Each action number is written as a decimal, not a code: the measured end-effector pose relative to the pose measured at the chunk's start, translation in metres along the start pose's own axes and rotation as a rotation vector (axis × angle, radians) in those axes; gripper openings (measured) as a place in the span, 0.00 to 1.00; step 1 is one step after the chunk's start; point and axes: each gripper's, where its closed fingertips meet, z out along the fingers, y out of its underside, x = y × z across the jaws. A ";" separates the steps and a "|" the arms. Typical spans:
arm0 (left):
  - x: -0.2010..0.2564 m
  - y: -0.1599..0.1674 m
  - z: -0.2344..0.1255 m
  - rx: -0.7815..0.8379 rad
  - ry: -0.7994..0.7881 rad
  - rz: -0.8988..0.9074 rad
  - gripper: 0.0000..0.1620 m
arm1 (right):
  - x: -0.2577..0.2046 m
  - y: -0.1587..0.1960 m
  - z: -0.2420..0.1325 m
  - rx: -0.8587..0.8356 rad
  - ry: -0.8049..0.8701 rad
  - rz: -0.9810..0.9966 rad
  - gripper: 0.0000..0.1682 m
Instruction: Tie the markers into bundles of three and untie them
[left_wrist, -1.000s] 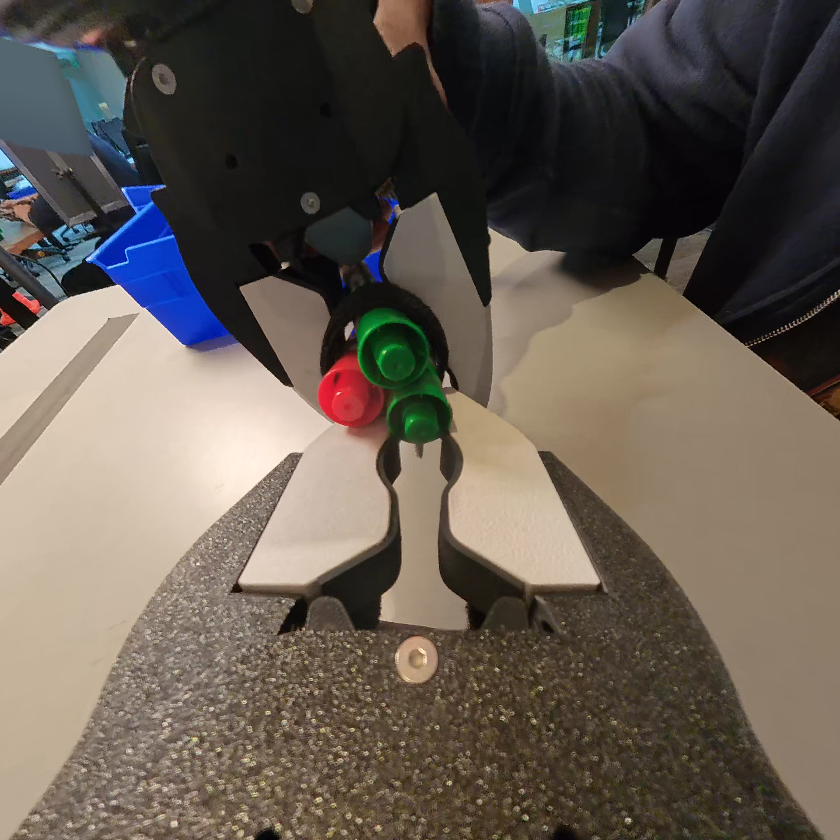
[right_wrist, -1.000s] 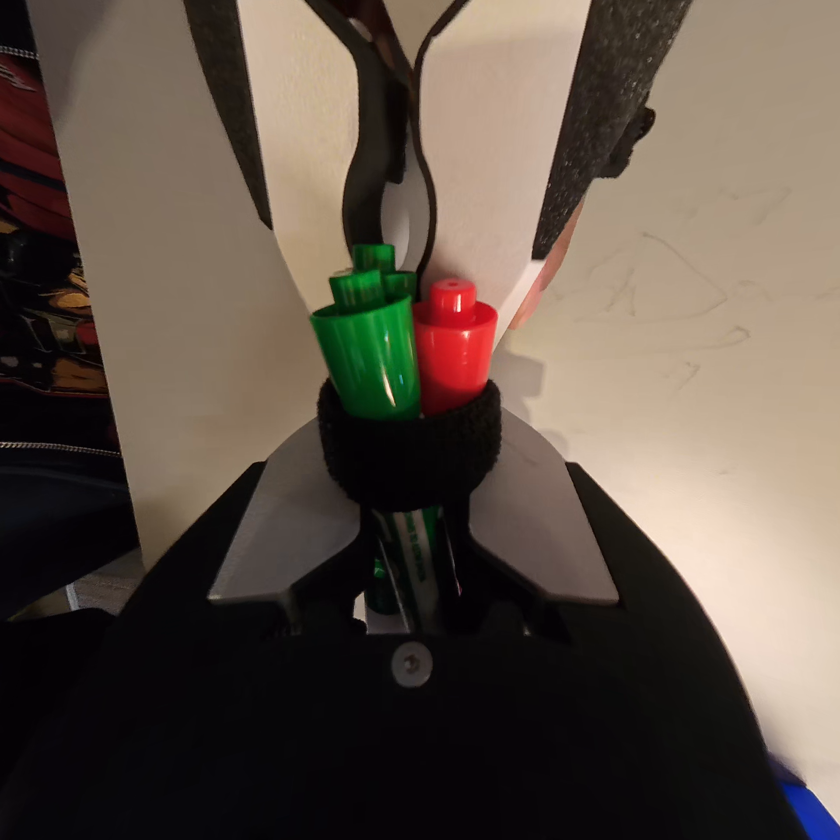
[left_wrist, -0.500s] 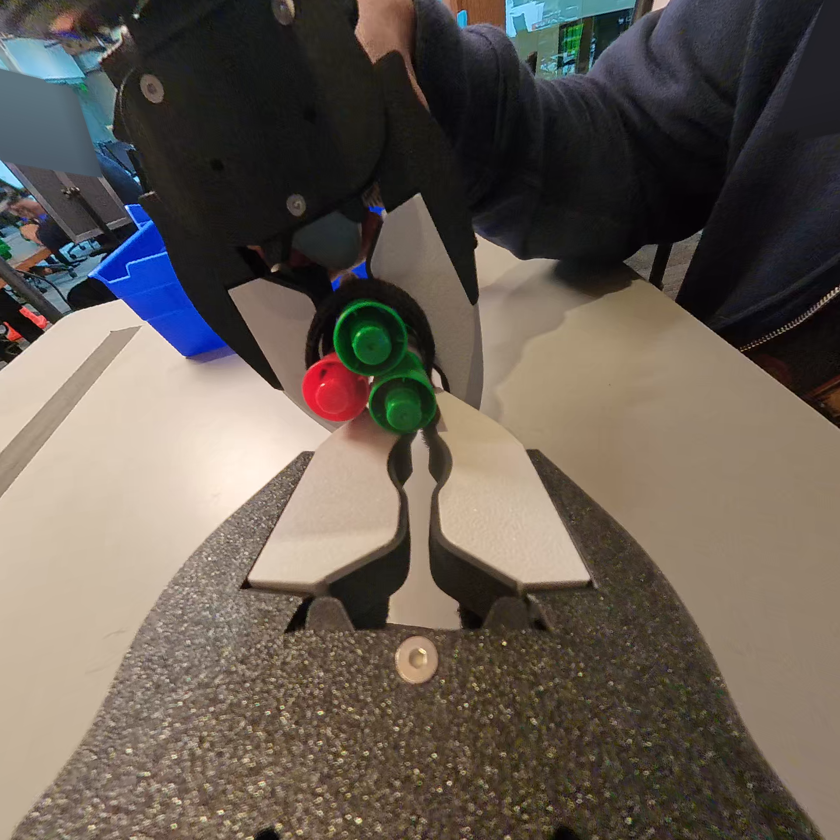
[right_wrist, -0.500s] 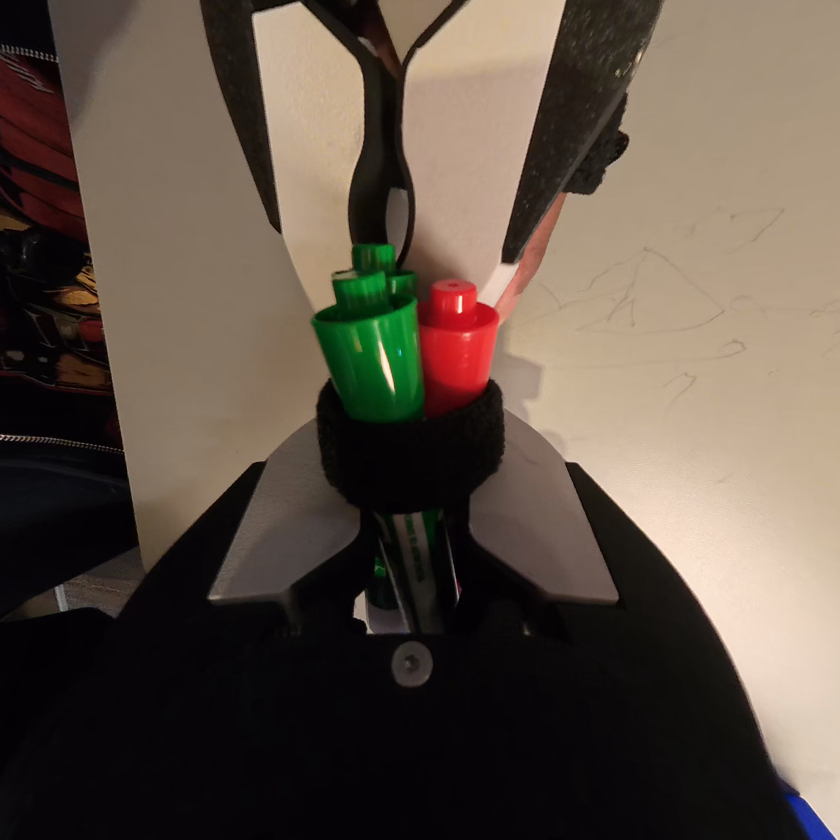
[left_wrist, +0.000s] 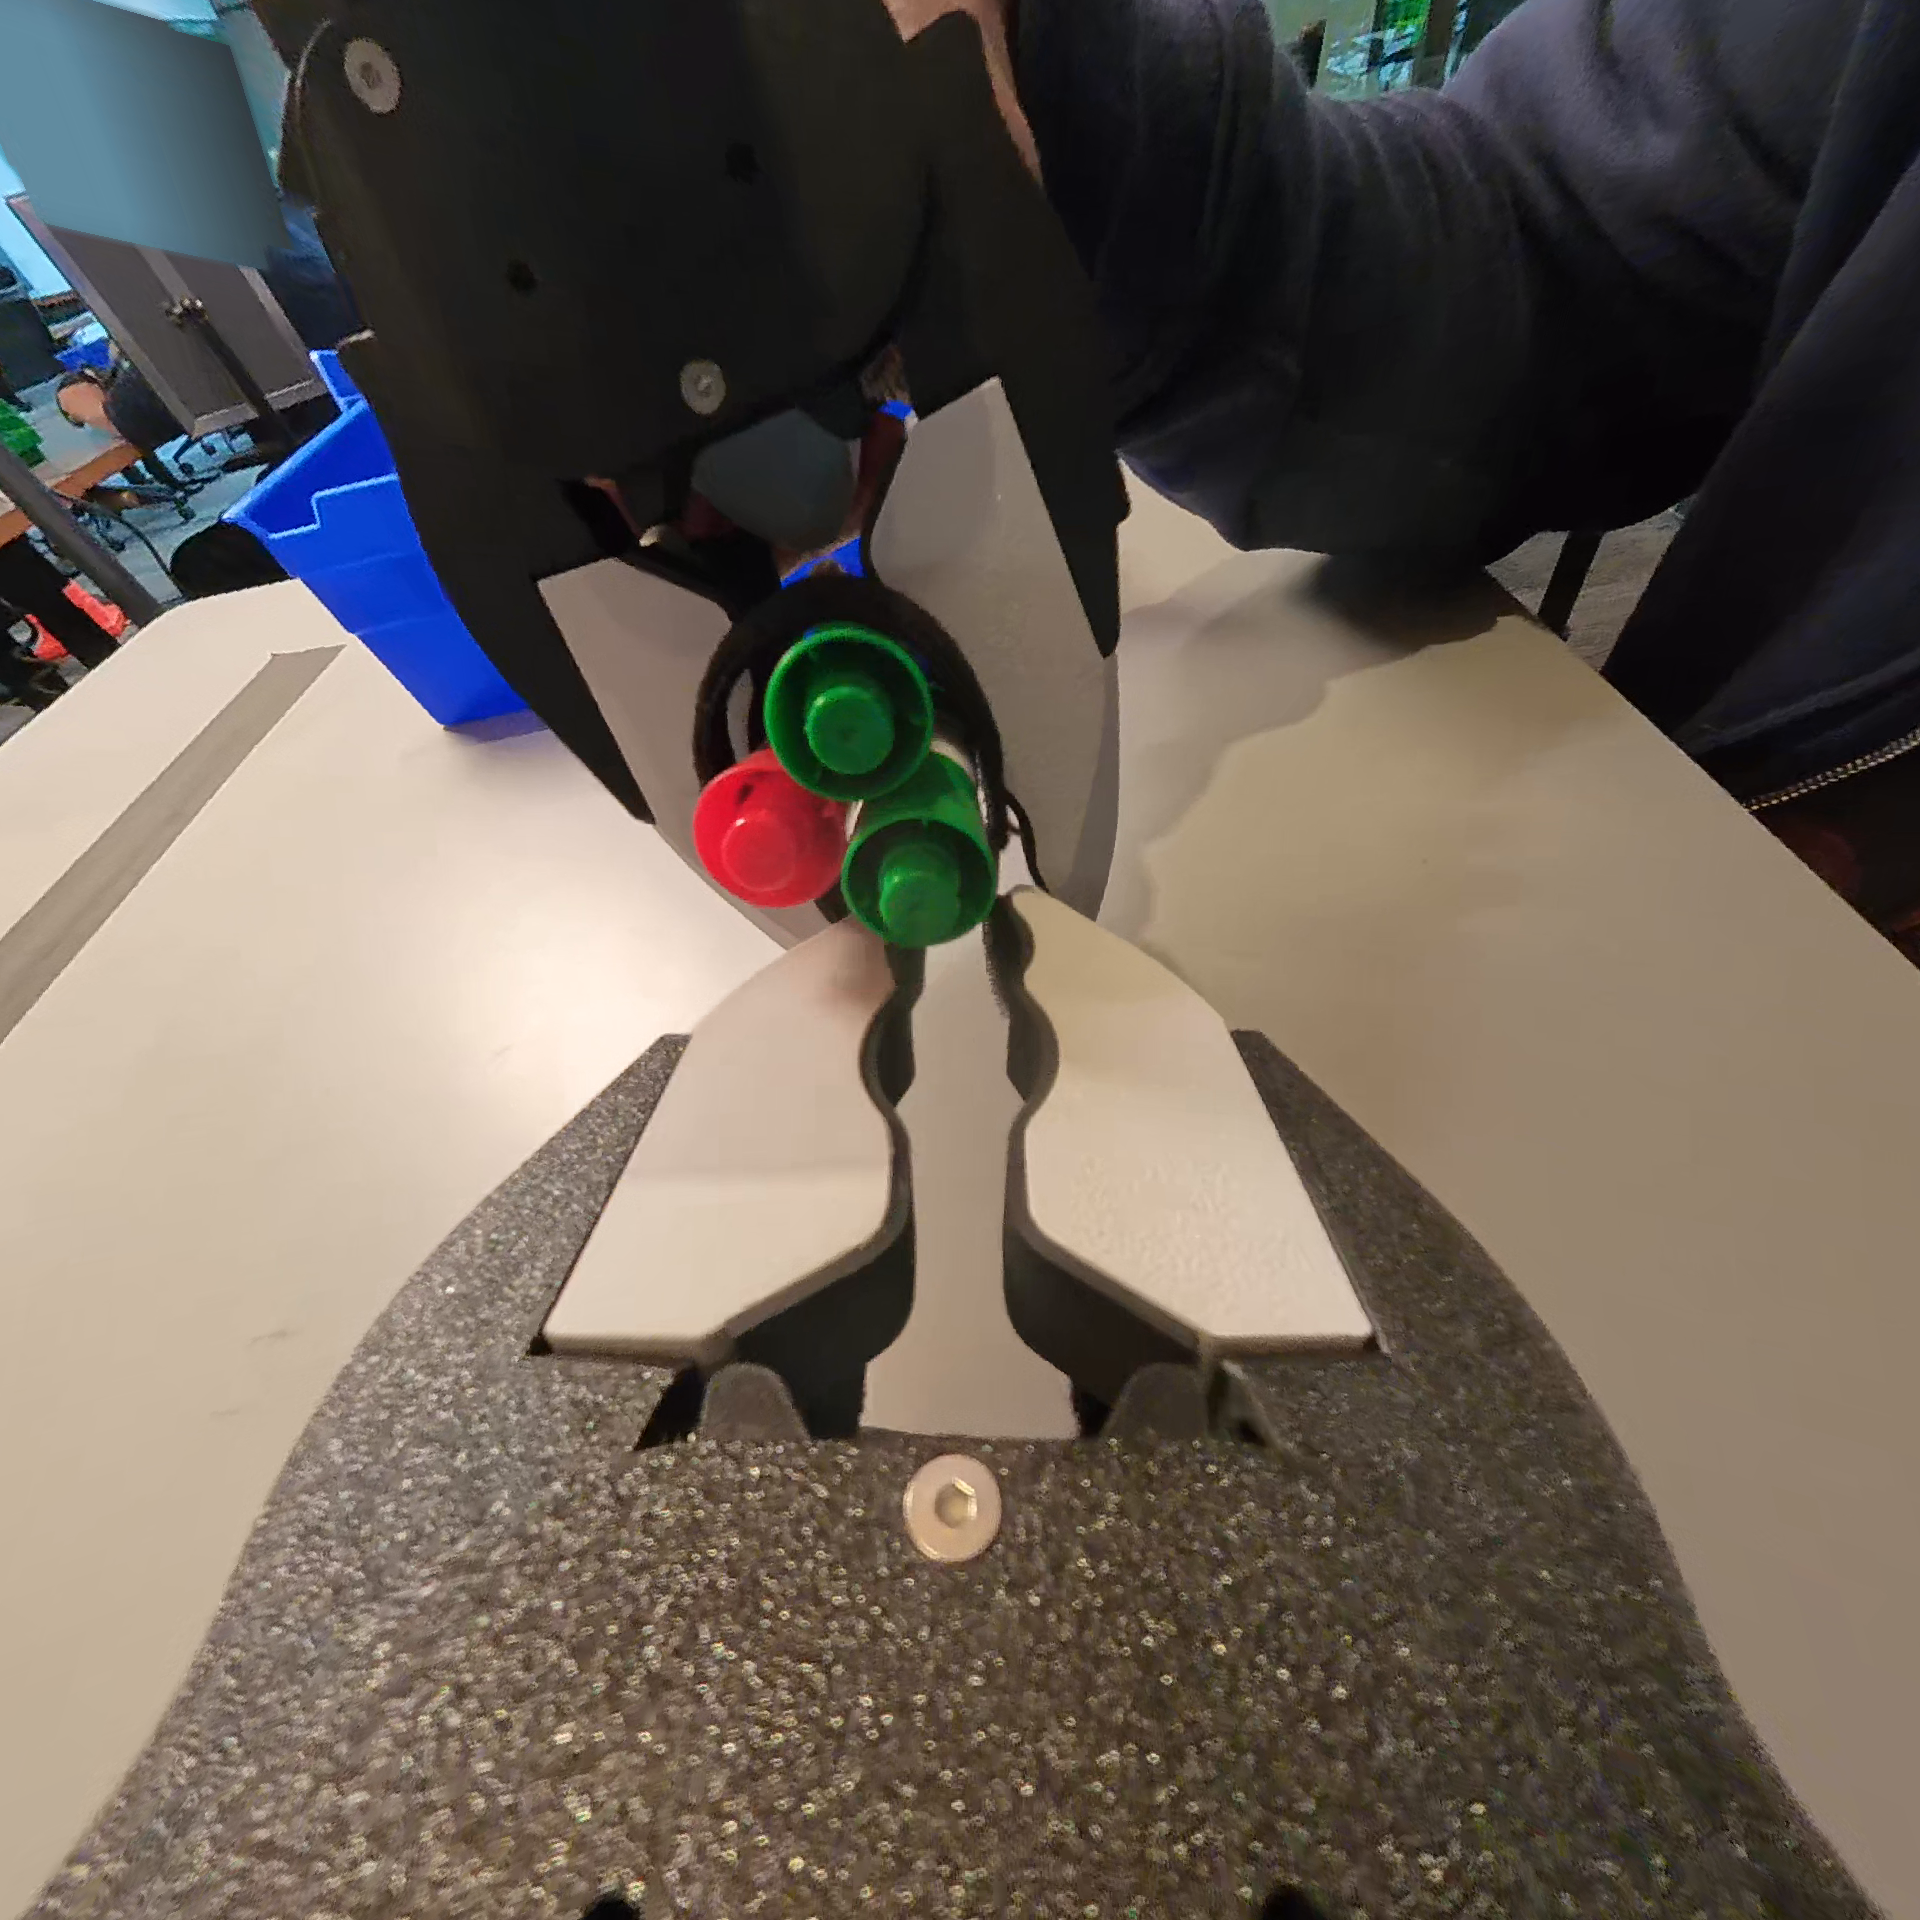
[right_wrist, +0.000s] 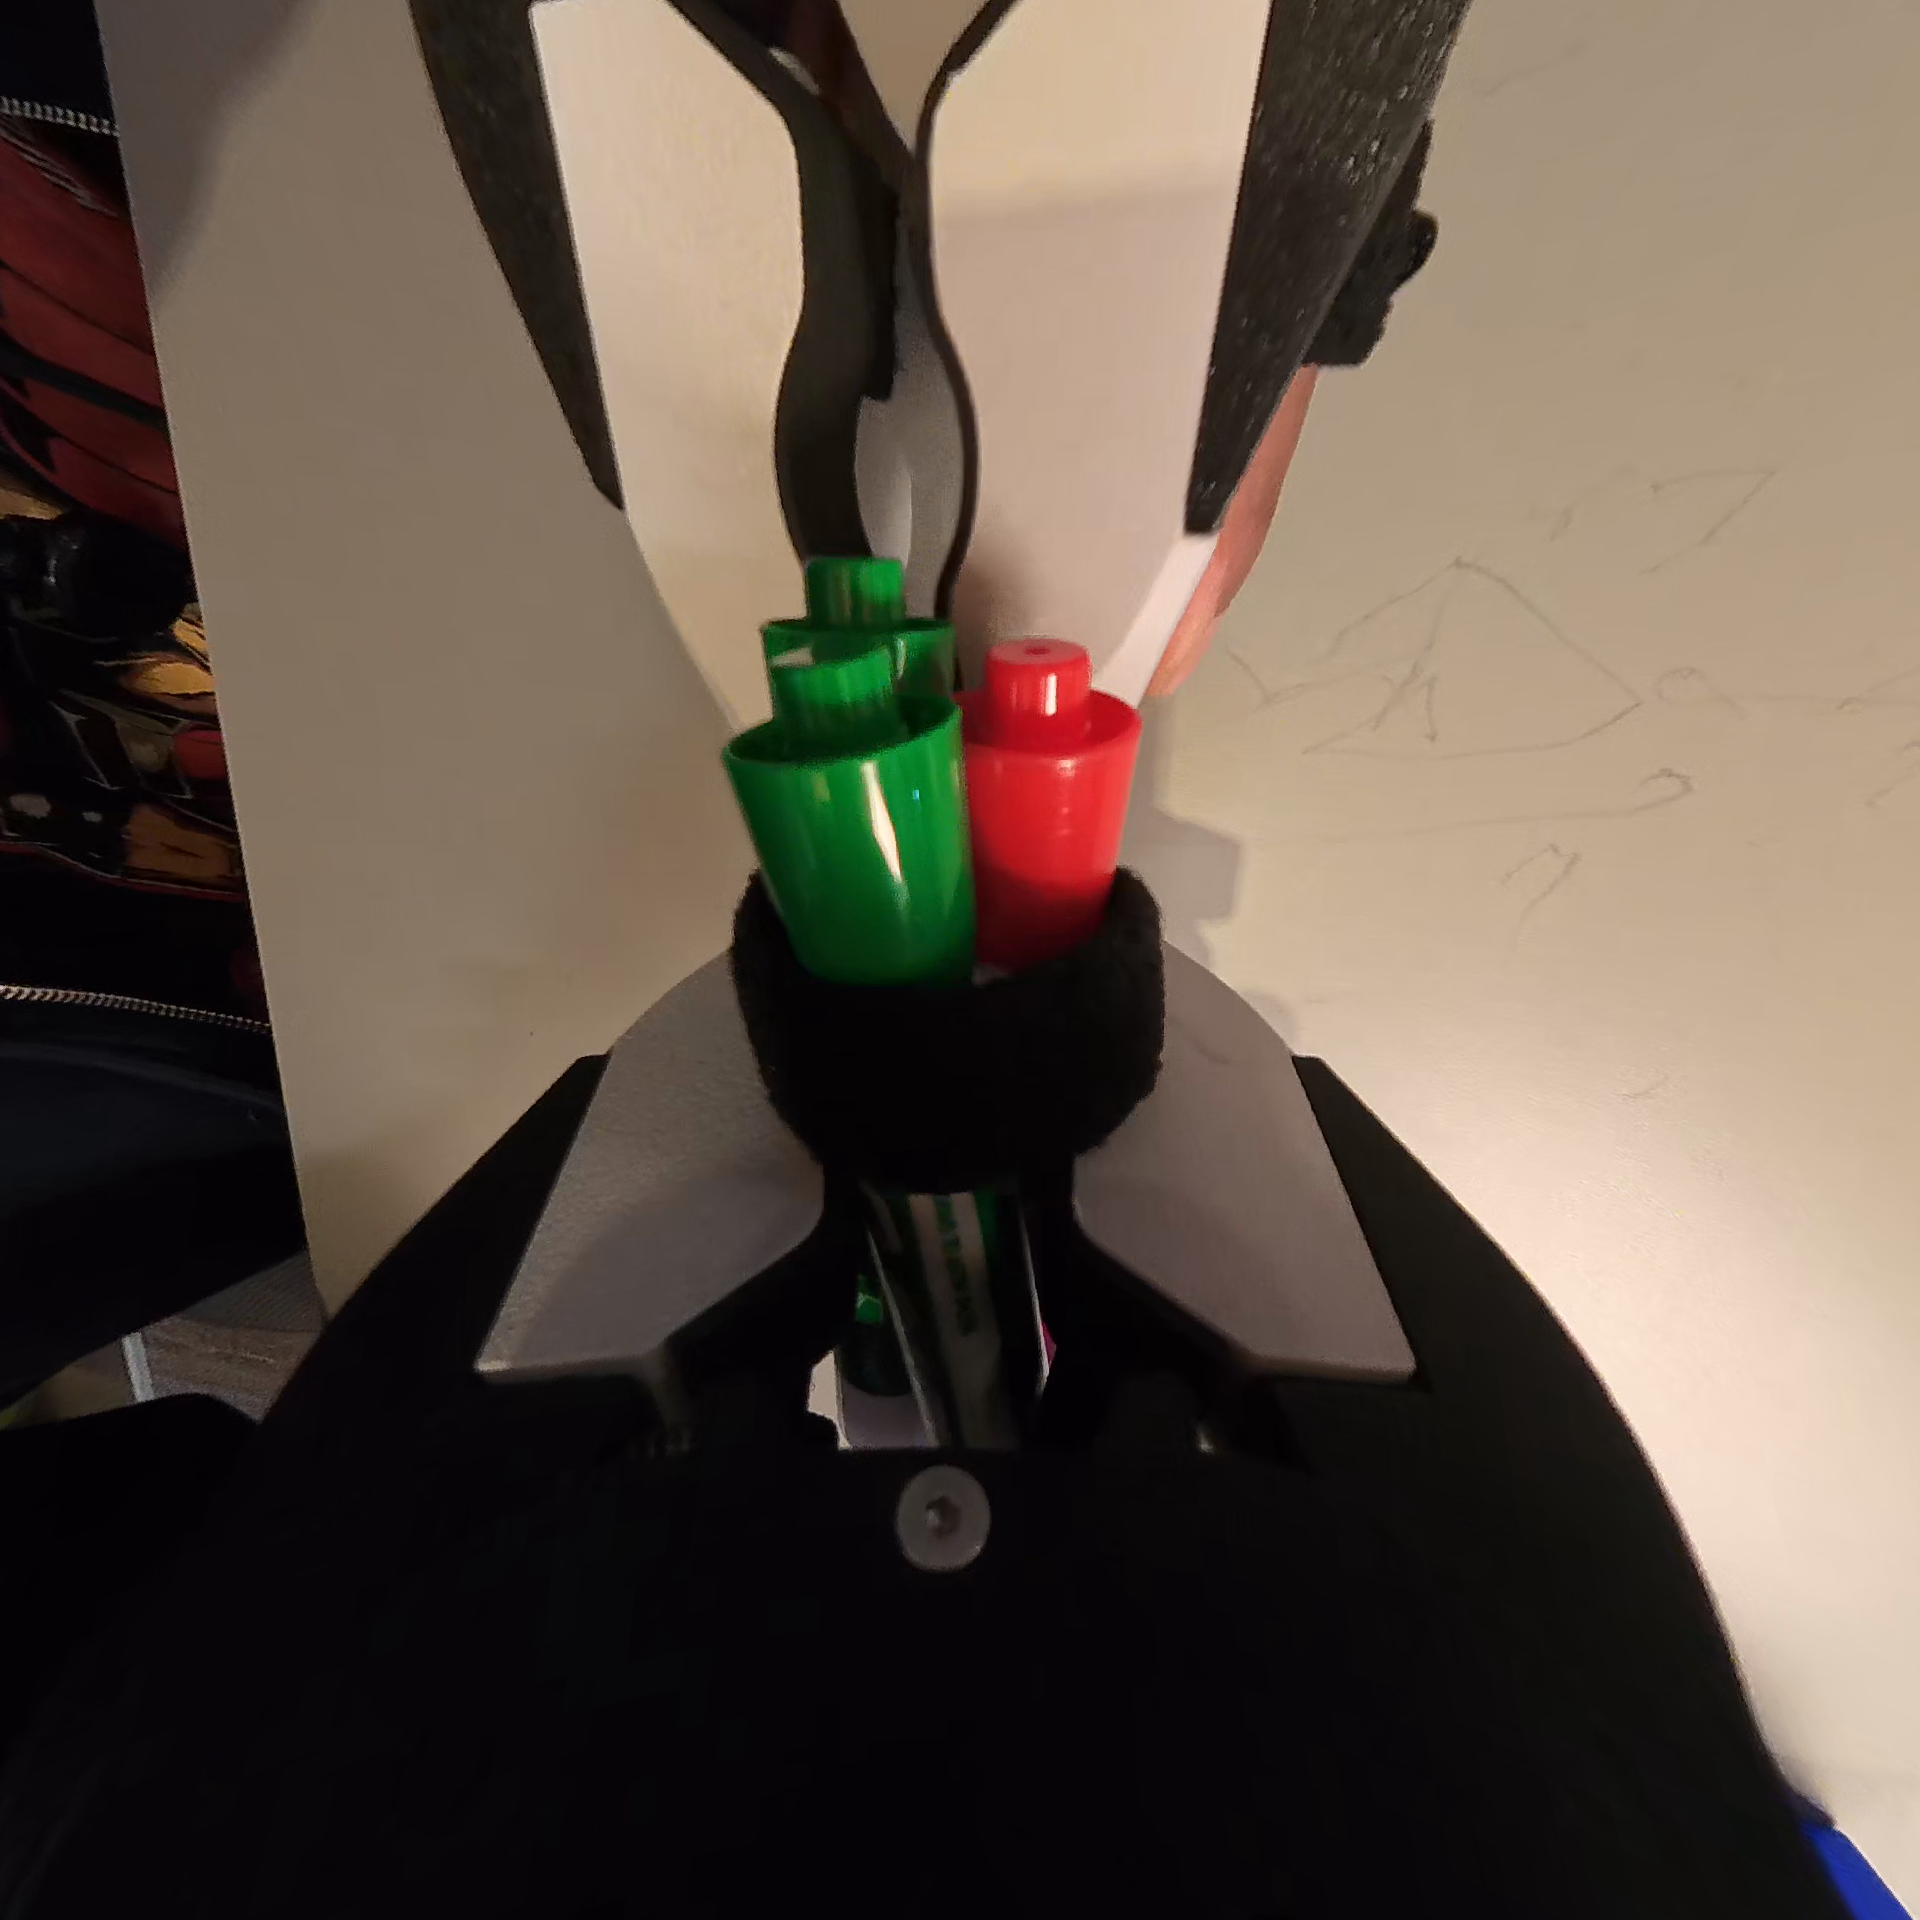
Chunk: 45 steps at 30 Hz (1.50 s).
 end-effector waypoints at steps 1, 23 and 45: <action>-0.001 0.001 0.000 -0.004 -0.008 -0.005 0.09 | 0.000 0.000 0.000 0.000 0.001 0.001 0.24; -0.015 0.014 -0.003 -0.094 -0.143 -0.081 0.24 | 0.000 0.003 0.003 -0.015 -0.016 0.011 0.24; -0.023 0.004 -0.034 -0.054 -0.124 -0.114 0.26 | 0.012 0.024 0.019 -0.219 0.006 0.112 0.24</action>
